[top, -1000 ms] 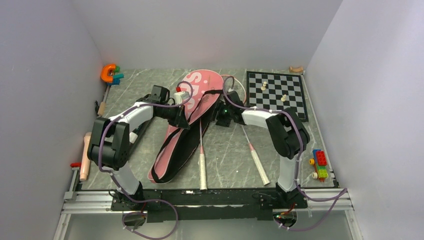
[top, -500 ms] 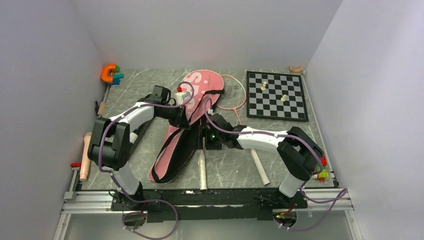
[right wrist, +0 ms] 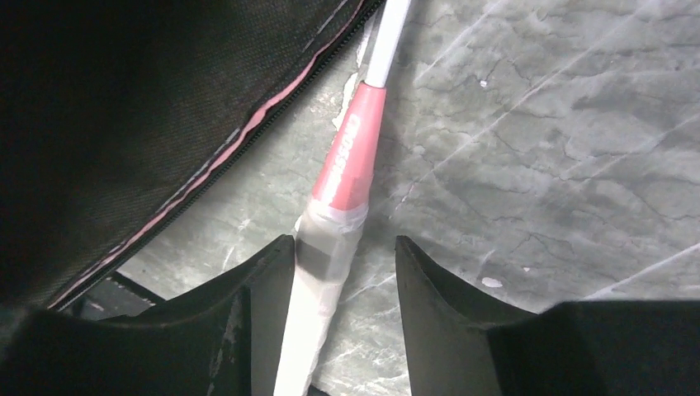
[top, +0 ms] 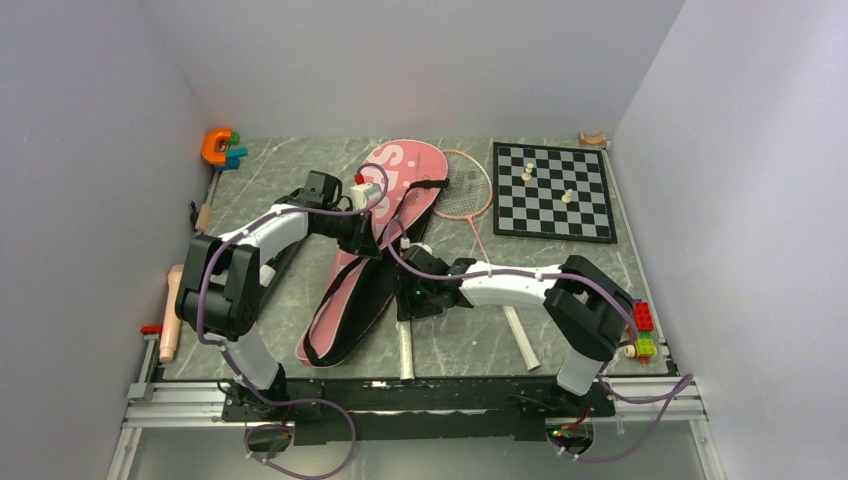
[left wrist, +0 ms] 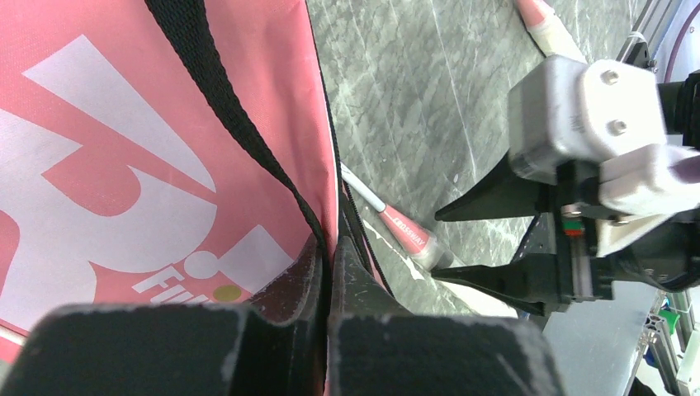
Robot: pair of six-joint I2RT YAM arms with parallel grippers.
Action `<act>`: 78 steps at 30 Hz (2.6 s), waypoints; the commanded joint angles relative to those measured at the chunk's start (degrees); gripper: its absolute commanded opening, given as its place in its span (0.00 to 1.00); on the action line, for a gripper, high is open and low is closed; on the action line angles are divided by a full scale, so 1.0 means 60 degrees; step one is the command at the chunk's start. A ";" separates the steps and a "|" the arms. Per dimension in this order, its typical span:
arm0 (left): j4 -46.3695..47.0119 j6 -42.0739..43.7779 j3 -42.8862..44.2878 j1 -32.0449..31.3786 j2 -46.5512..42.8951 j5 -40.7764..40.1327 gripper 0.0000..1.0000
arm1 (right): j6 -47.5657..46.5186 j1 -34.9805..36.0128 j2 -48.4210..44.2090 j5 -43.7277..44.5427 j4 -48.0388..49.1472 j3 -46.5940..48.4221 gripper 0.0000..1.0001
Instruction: Pack up the badminton gear
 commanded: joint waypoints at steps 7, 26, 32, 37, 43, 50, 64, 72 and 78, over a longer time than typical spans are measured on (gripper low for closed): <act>0.0272 -0.0002 0.0147 -0.0183 0.0043 0.0499 0.00 | -0.0479 0.0017 0.0655 -0.0099 0.0165 0.0647 0.31; 0.0285 0.0302 -0.0174 -0.0363 0.0074 0.0589 0.00 | -0.0190 -0.0757 0.1262 -0.2346 0.2696 0.1444 0.36; -0.0179 0.0600 0.0316 -0.0371 0.0613 0.0168 0.00 | 0.0047 -0.1564 0.0747 -0.3249 0.3079 0.0831 0.63; 0.0200 0.0411 0.0188 -0.0337 0.0496 0.0094 0.00 | -0.0825 -0.2547 -0.0374 -0.2922 0.1896 0.0868 0.77; 0.0484 0.0151 -0.0077 -0.0184 0.0216 -0.0040 0.00 | -0.1922 -0.3957 -0.0994 0.0101 -0.0247 0.1586 0.84; 0.0715 -0.0213 -0.0430 0.0282 -0.0412 0.0263 0.00 | -0.2018 -0.4742 0.0550 0.2696 -0.1451 0.1846 0.81; 0.0658 -0.0181 -0.1074 0.0933 -0.1249 0.0556 0.00 | -0.2561 -0.4803 0.1875 0.3226 -0.0773 0.1775 0.54; 0.0880 -0.0333 -0.1605 0.1210 -0.1709 0.0708 0.00 | -0.2580 -0.4641 0.1437 0.2513 0.0145 0.1304 0.11; 0.0843 -0.0318 -0.1696 0.1378 -0.1867 0.0733 0.00 | -0.2983 -0.4238 0.1472 0.3095 0.0007 0.2218 0.00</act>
